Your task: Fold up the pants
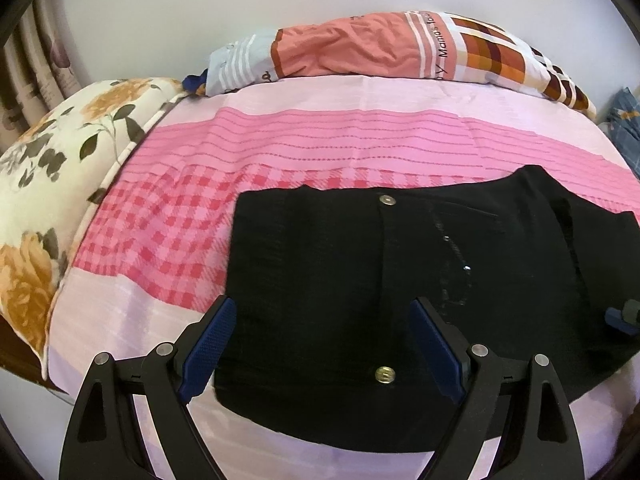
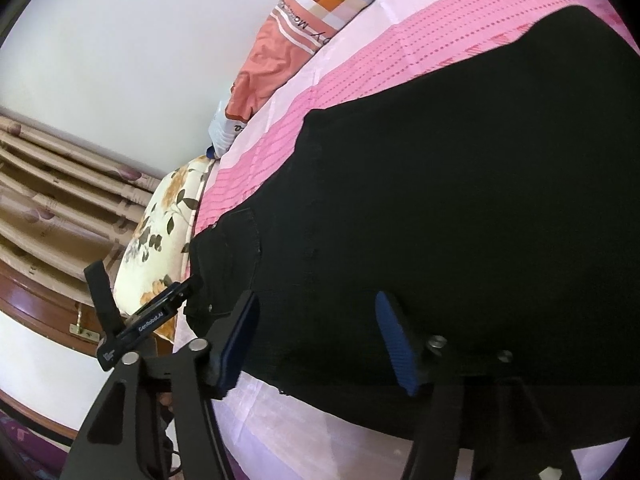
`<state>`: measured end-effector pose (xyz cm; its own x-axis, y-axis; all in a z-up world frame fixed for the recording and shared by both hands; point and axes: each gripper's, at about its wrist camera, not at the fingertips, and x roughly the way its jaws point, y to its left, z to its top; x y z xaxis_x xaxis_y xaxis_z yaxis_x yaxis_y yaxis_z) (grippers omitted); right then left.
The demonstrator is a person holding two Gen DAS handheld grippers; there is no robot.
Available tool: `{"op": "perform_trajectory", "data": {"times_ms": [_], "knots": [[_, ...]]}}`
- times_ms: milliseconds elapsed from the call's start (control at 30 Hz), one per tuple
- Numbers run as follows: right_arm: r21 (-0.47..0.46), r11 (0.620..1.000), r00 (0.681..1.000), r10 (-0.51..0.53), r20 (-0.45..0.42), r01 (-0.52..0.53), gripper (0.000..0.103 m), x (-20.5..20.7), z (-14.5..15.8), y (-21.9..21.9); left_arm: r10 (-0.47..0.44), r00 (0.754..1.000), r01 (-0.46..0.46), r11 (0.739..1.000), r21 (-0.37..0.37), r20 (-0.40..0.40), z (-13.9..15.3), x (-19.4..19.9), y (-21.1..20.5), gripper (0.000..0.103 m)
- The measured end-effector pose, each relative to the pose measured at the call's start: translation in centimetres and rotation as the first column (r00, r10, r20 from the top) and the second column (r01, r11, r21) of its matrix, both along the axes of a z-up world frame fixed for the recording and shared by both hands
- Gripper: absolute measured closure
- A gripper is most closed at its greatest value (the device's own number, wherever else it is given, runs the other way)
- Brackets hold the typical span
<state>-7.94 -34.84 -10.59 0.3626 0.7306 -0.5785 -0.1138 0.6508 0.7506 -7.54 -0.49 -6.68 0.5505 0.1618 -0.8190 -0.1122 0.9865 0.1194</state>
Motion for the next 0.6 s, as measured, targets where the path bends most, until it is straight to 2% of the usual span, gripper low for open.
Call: {"op": "perform_trajectory", "data": {"times_ms": [200, 400, 500, 600], "knots": [[-0.044, 0.998, 0.997, 0.047, 0.063, -0.044, 0.018, -0.5, 0.8, 1.6, 0.012, 1.0, -0.012, 1.0, -0.002, 0.005, -0.1, 0.2, 1.6, 0.015], [-0.028, 0.999, 0.996, 0.049, 0.069, -0.047, 0.013, -0.4, 0.9, 1.6, -0.024, 1.0, 0.026, 0.995, -0.096, 0.014, -0.6, 0.2, 4.0, 0.015], [-0.024, 0.999, 0.996, 0.05, 0.078, -0.048, 0.006, -0.5, 1.0, 1.9, -0.077, 0.997, 0.08, 0.989, -0.126, 0.028, -0.9, 0.2, 5.2, 0.015], [-0.028, 0.997, 0.994, 0.071, 0.089, -0.069, 0.001, -0.6, 1.1, 2.3, -0.161, 0.987, 0.157, 0.974, -0.165, -0.009, -1.9, 0.6, 6.1, 0.015]]}}
